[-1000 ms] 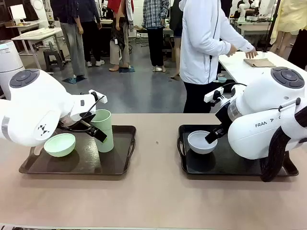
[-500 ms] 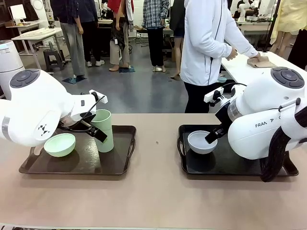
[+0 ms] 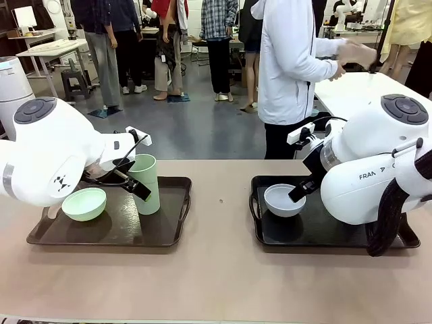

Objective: Set up a tray with a mat and arrange the tableware.
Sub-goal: Pick up the Picnic Bowl and Reusable plastic cup from the Handle tray in front of the human's position and hold them in the air.

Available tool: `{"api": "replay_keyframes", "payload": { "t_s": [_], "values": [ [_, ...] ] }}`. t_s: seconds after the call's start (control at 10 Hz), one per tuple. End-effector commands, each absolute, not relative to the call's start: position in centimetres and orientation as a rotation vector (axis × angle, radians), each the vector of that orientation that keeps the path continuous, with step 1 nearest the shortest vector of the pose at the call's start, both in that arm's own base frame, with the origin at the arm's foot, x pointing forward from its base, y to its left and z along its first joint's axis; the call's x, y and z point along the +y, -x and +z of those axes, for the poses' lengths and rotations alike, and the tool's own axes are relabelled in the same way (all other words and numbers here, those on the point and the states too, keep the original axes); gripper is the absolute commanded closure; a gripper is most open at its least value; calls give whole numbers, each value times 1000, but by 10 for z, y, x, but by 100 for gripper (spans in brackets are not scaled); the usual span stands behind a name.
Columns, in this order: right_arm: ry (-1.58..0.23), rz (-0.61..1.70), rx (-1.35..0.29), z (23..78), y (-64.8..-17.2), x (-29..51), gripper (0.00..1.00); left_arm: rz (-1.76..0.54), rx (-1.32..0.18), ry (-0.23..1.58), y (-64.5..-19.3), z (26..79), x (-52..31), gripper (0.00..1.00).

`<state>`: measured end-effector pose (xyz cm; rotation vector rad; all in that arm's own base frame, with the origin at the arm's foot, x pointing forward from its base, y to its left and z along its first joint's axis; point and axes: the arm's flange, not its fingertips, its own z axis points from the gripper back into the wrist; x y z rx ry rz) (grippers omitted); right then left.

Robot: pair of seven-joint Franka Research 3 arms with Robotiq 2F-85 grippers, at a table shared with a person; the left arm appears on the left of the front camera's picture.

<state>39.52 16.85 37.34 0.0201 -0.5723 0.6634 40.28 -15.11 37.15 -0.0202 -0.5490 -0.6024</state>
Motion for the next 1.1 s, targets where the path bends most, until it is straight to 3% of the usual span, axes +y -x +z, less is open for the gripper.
{"api": "replay_keyframes", "payload": {
  "t_s": [0.0, 0.2, 0.5, 0.7, 0.8, 0.9, 1.0],
  "values": [
    [-21, 663, -572, 373, -395, 168, 0, -598, -550, 21, -403, 372, -149, 0],
    [4, 575, -476, 387, -391, 170, 0, -602, -549, 20, -403, 371, -151, 0],
    [33, 421, -135, 468, -279, 162, 0, -530, -484, 119, -292, 450, -110, 0],
    [100, 334, -73, 477, -212, 119, 0, -397, -211, 159, -250, 448, -79, 0],
    [130, 259, -34, 466, -199, 92, 0, -330, -86, 158, -245, 432, -79, 0],
    [202, 274, -166, 465, -220, 87, 0, -290, -101, 82, -262, 423, -82, 0],
    [125, 325, -78, 475, -252, 136, 0, -420, -238, 130, -311, 480, -106, 0]
  ]
}}
